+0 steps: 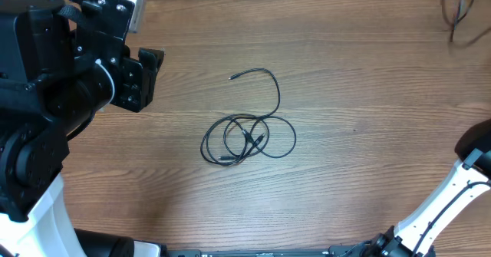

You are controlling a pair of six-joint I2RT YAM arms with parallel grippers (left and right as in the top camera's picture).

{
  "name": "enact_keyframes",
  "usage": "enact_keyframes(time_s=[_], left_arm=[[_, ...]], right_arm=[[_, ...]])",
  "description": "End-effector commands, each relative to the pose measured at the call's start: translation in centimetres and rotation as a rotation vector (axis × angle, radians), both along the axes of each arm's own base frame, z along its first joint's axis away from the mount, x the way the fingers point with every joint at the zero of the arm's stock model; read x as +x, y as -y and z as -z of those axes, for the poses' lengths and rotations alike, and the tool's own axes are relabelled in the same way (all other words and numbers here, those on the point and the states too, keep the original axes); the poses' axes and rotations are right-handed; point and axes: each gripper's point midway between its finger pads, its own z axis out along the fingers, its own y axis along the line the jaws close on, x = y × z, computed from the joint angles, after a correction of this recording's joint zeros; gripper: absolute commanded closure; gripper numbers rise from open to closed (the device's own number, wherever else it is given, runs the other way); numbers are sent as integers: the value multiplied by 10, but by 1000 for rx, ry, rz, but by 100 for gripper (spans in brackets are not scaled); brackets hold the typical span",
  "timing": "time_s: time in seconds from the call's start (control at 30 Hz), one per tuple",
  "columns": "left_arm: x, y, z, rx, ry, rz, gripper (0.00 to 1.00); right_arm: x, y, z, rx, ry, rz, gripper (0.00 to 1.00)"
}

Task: Untangle cables
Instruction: 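Place the cable at the upper right of the table and release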

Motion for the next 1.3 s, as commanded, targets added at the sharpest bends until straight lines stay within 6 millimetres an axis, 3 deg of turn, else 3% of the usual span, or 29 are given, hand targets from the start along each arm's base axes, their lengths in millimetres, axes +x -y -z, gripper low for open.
enact_keyframes(time_s=[0.0,0.17,0.33,0.47,0.57,0.83,0.97,1.0,1.03,1.07,1.27], left_arm=[[0,4,2,-10,-11,12,43],[0,4,2,-11,-11,12,43],[1,4,2,-10,-11,12,45],[1,4,2,-10,-11,12,44],[1,4,2,-10,-11,12,45],[-1,9,2,-30,-15,38,46],[-2,13,1,-42,-17,54,46],[-2,13,1,-42,-18,54,46],[-2,13,1,-42,-18,54,46],[-2,13,1,-42,-18,54,47],[-2,13,1,-42,-18,55,46]], right_arm=[[-14,41,86,77,-142,77,96],[-34,59,133,152,-229,118,96],[-59,84,144,162,-277,215,96],[-59,85,142,145,-277,210,96],[-47,72,144,144,-280,185,96],[1,14,149,120,-293,90,96],[9,9,161,82,-334,178,95],[9,9,164,75,-344,198,84],[9,9,166,72,-354,212,28],[9,7,168,72,-362,216,0],[12,5,155,-3,-371,188,0]])
